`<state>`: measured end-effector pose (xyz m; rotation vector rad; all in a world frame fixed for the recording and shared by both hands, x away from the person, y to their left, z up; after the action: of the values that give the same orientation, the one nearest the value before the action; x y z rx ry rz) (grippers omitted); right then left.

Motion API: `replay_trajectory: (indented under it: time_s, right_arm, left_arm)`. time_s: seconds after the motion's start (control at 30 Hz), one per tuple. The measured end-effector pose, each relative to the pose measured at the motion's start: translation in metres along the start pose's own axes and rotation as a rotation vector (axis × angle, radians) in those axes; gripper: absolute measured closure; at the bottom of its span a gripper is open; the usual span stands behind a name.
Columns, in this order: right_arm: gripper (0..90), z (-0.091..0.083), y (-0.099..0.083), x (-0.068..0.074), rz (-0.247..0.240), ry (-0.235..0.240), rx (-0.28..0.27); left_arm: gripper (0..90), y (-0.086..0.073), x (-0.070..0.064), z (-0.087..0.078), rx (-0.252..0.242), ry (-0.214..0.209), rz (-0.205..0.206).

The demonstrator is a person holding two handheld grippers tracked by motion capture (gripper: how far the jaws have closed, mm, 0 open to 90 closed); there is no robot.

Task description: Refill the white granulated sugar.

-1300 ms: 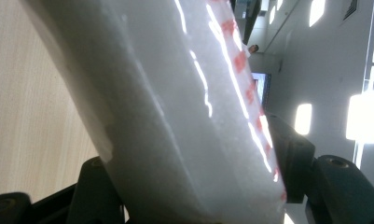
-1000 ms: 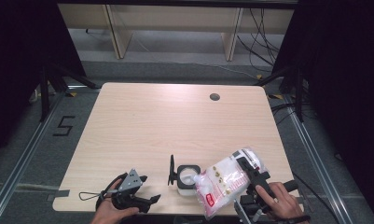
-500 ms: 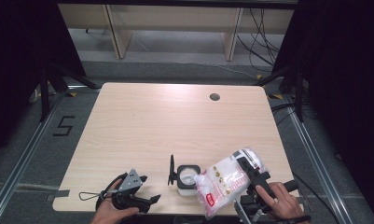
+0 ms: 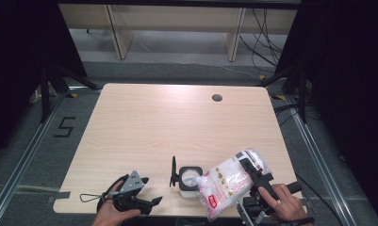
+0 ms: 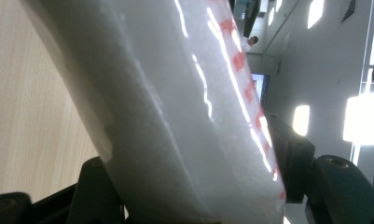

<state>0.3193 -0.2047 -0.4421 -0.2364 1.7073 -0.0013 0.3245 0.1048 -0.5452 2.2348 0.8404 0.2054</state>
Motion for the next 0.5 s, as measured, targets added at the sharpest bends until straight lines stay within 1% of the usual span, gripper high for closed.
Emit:
replay_trajectory:
  time_s: [0.07, 0.1, 0.13, 0.17, 0.2, 0.23, 0.3, 0.33, 0.37, 0.4, 0.43, 0.47, 0.5]
  right_arm:
    - [43.0, -0.0001, -0.0001, -0.0007, -0.003, -0.003, -0.003]
    - [43.1, 0.0002, -0.0009, 0.0013, 0.020, 0.006, 0.002]
    - [43.1, -0.0002, -0.0013, 0.0016, 0.024, 0.009, 0.009]
    - [43.1, 0.0000, -0.0011, 0.0015, 0.024, 0.008, 0.005]
    - [43.1, -0.0004, -0.0016, 0.0031, 0.033, 0.018, 0.008]
    - [43.1, 0.0001, -0.0009, -0.0004, 0.005, 0.002, -0.001]
    - [43.1, 0.0007, -0.0007, -0.0005, 0.003, 0.001, -0.006]
    - [43.1, 0.0010, -0.0009, 0.0003, 0.009, 0.006, -0.008]
    - [43.2, 0.0014, -0.0018, 0.0035, 0.037, 0.025, -0.003]
    - [43.2, 0.0013, -0.0018, 0.0012, 0.020, 0.013, -0.005]
    - [43.2, 0.0015, -0.0018, 0.0011, 0.013, 0.014, -0.005]
    - [43.2, 0.0023, -0.0016, 0.0019, 0.022, 0.015, -0.012]
    - [43.2, 0.0018, -0.0023, 0.0021, 0.021, 0.017, -0.005]
  left_arm:
    - [16.7, 0.0003, 0.0004, -0.0002, -0.001, 0.001, 0.001]
    - [16.7, -0.0005, 0.0012, -0.0005, 0.008, 0.005, 0.007]
    - [16.7, -0.0006, 0.0010, -0.0004, 0.007, 0.004, 0.006]
    - [16.7, 0.0000, 0.0001, -0.0001, -0.001, 0.000, -0.001]
    - [16.7, 0.0002, 0.0000, -0.0003, 0.000, -0.002, 0.001]
    - [16.7, 0.0002, 0.0002, -0.0001, 0.000, 0.001, 0.000]
    - [16.7, -0.0001, 0.0001, 0.0000, 0.000, 0.001, -0.001]
    - [16.7, -0.0004, 0.0011, -0.0008, 0.007, 0.004, 0.009]
    - [16.7, 0.0000, 0.0006, -0.0006, 0.004, -0.001, 0.003]
    - [16.7, 0.0000, 0.0006, -0.0006, 0.004, -0.001, 0.003]
    - [16.7, -0.0004, 0.0012, -0.0008, 0.010, 0.001, 0.008]
    - [16.7, 0.0001, 0.0002, -0.0002, -0.001, 0.000, -0.001]
    - [16.7, 0.0003, 0.0002, -0.0002, -0.002, 0.000, 0.000]
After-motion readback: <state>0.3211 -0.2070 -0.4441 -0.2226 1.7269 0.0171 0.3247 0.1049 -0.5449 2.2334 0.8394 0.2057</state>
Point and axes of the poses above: each handheld gripper's, and its own axes: z roughly forward along the jaws, y roughly out of its top, x roughly to its left, the point moved 7 cm from there along z, roughly forward along the jaws, and after that the axes turned 11 degrees about x, right-handed, at the moved point
